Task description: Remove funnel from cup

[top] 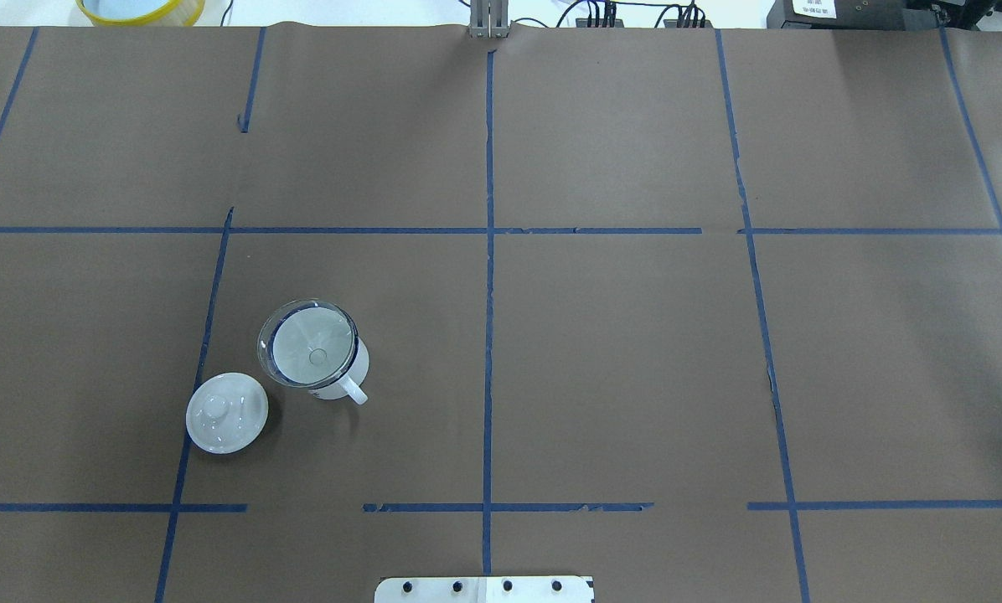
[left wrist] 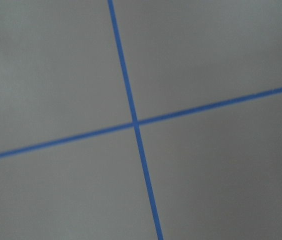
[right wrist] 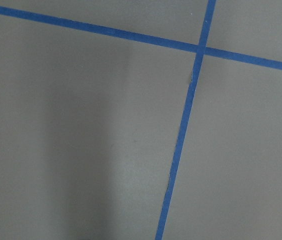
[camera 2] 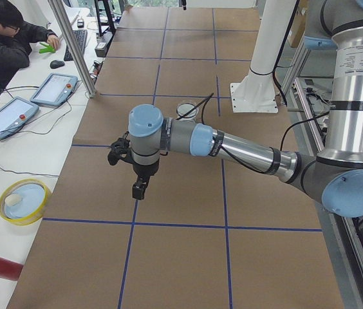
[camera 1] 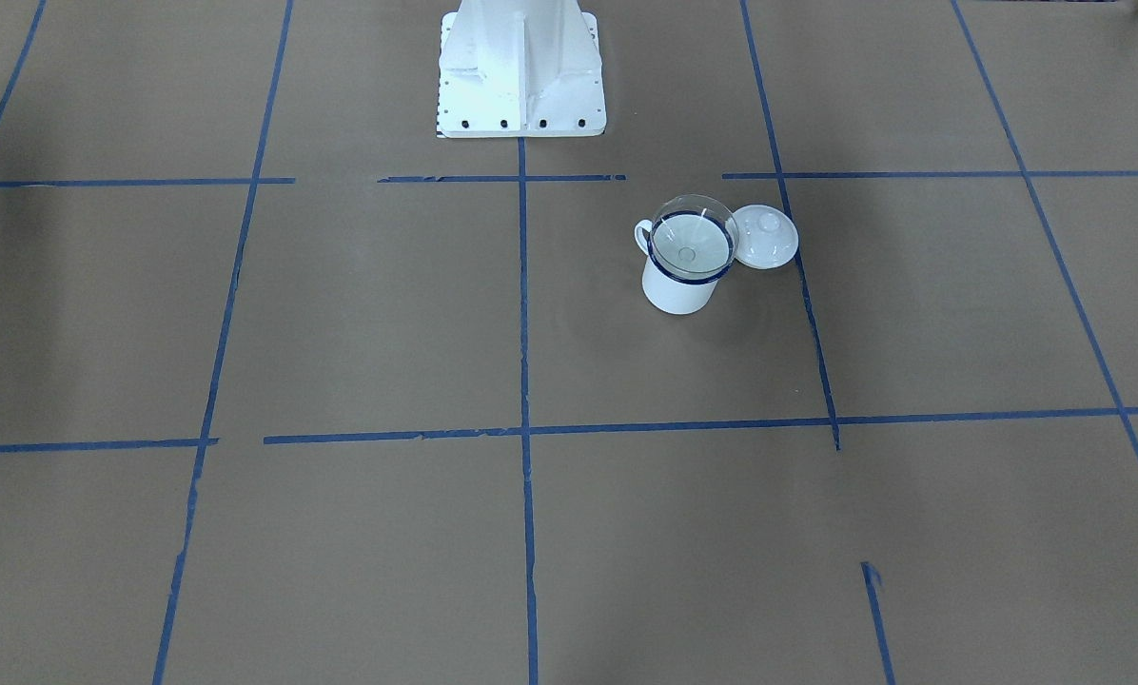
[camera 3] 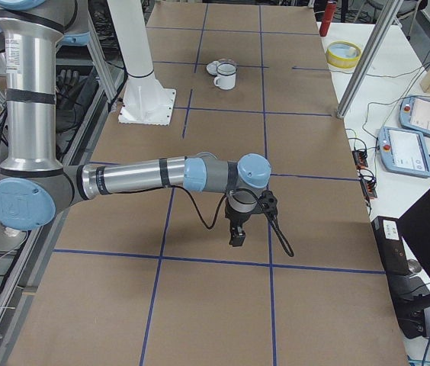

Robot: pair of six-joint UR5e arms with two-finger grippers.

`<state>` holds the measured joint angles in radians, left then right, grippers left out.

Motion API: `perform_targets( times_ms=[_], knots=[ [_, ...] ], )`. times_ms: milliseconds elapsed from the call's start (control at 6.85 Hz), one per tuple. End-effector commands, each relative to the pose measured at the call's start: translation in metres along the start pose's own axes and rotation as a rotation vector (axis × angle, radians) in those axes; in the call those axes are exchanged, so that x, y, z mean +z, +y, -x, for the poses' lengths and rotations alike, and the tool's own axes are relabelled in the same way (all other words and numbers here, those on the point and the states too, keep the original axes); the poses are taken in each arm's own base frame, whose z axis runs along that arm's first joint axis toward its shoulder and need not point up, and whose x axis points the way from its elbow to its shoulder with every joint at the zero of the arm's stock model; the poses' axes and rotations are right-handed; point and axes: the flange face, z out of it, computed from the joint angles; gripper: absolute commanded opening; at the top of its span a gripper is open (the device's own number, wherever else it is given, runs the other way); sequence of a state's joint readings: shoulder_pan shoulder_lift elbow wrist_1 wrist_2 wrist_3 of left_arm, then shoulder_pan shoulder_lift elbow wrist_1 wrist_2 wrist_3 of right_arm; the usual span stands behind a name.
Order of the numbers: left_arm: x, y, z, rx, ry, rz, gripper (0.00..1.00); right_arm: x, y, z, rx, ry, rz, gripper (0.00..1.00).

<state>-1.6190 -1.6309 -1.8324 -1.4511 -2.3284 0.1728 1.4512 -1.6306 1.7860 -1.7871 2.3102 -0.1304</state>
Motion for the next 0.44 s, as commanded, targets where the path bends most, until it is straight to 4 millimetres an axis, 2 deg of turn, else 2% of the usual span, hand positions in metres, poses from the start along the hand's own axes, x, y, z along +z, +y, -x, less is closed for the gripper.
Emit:
perform_targets(
  times_ms=[0,146,292],
  knots=[
    [-0.011,-0.020,-0.002,0.084,-0.019,-0.097,1.00,0.000,0.000,0.000,0.000,0.000,0.000,1.00],
    [-0.005,-0.021,0.002,0.087,-0.017,-0.095,1.00,0.000,0.000,0.000,0.000,0.000,0.000,1.00],
    [-0.015,-0.033,-0.017,0.008,-0.012,-0.138,1.00,0.000,0.000,0.000,-0.001,0.000,-0.001,1.00]
  ],
)
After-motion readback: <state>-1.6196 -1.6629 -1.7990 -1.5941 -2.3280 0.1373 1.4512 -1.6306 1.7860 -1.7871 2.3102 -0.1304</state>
